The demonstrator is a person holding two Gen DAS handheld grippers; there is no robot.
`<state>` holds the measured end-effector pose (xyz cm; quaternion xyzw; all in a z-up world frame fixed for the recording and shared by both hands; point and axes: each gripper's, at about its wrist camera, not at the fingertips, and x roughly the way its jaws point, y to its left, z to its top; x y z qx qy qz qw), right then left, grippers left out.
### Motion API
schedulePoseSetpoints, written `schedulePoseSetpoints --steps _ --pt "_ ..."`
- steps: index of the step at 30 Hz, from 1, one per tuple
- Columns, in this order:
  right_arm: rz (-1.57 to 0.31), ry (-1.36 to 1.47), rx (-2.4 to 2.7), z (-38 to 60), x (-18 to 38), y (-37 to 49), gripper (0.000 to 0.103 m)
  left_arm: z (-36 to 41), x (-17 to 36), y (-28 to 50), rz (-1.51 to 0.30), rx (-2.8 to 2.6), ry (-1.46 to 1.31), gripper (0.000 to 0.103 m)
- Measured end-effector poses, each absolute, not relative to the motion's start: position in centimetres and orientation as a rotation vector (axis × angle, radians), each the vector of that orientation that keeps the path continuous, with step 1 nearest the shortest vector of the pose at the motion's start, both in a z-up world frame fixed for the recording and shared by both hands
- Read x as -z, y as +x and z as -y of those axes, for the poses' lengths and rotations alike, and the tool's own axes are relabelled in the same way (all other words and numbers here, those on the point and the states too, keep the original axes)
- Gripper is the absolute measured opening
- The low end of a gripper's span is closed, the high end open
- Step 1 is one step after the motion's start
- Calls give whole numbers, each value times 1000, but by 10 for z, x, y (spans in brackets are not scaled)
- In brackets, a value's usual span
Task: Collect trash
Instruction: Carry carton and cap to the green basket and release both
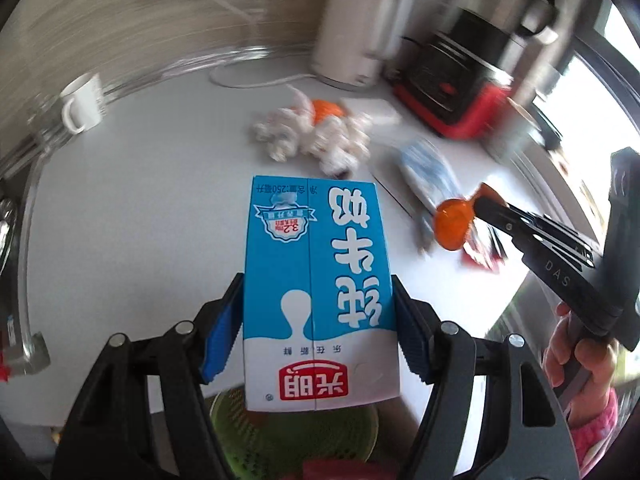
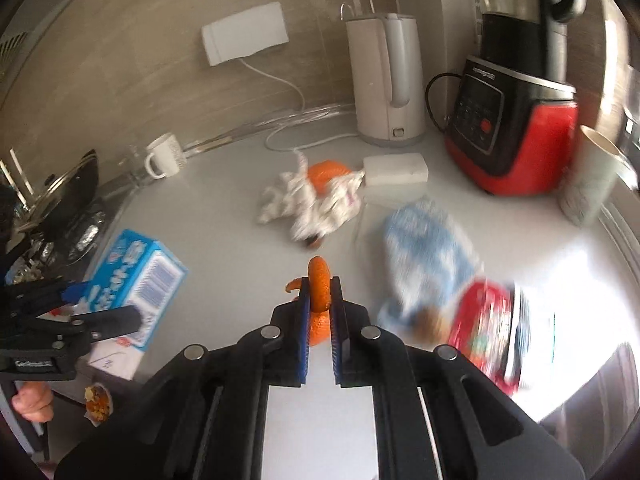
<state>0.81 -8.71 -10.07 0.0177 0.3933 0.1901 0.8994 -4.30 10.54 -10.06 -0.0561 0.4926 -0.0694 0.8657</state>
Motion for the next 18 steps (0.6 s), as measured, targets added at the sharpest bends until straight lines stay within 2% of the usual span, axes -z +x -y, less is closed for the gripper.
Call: schedulePoseSetpoints --steps 5,18 --pt "-829 77 -328 76 99 -61 9 -106 110 -90 -1041 304 4 66" --pt "-920 149 -195 23 135 -183 10 -116 198 -164 -1219 517 141 68"
